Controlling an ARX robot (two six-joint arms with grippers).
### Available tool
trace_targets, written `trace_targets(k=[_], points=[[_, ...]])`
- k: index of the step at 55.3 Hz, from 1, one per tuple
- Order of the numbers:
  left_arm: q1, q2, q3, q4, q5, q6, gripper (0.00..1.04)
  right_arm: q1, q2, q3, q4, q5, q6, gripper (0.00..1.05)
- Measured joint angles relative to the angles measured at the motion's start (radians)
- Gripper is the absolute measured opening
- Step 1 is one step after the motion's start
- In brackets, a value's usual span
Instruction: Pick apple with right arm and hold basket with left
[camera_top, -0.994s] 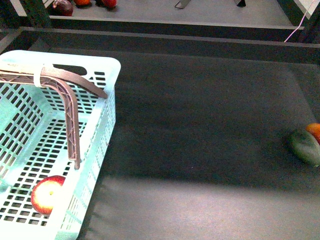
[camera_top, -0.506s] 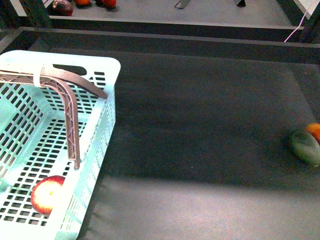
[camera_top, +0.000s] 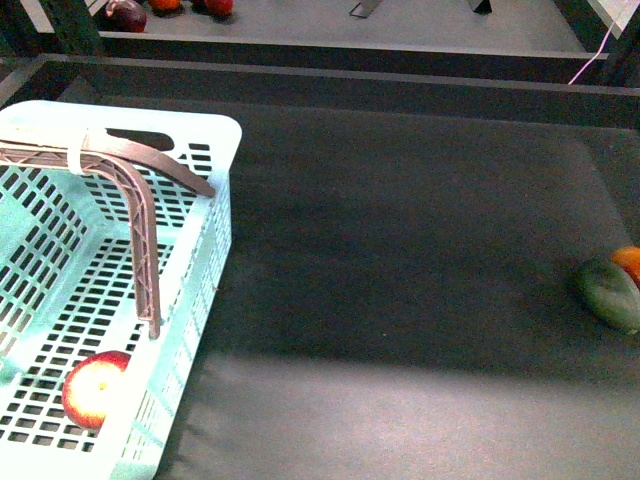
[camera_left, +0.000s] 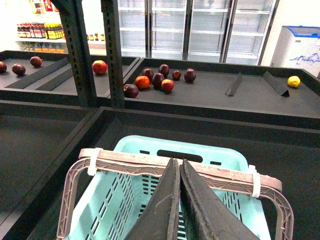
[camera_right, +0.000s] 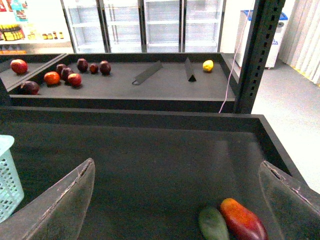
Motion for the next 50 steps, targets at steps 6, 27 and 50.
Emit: trace_targets(k=[6, 27, 50], points=[[0.000, -0.040, 0.000, -0.039, 0.000, 0.000, 0.03, 0.000, 0.000, 0.000, 0.000, 0.000, 0.000, 0.96], [0.000, -0.160, 0.000, -0.159, 0.000, 0.000, 0.03, 0.000, 0.000, 0.000, 0.000, 0.000, 0.000, 0.96], [0.000, -0.345, 0.000, -0.349, 0.000, 0.000, 0.03, 0.000, 0.000, 0.000, 0.000, 0.000, 0.000, 0.96]])
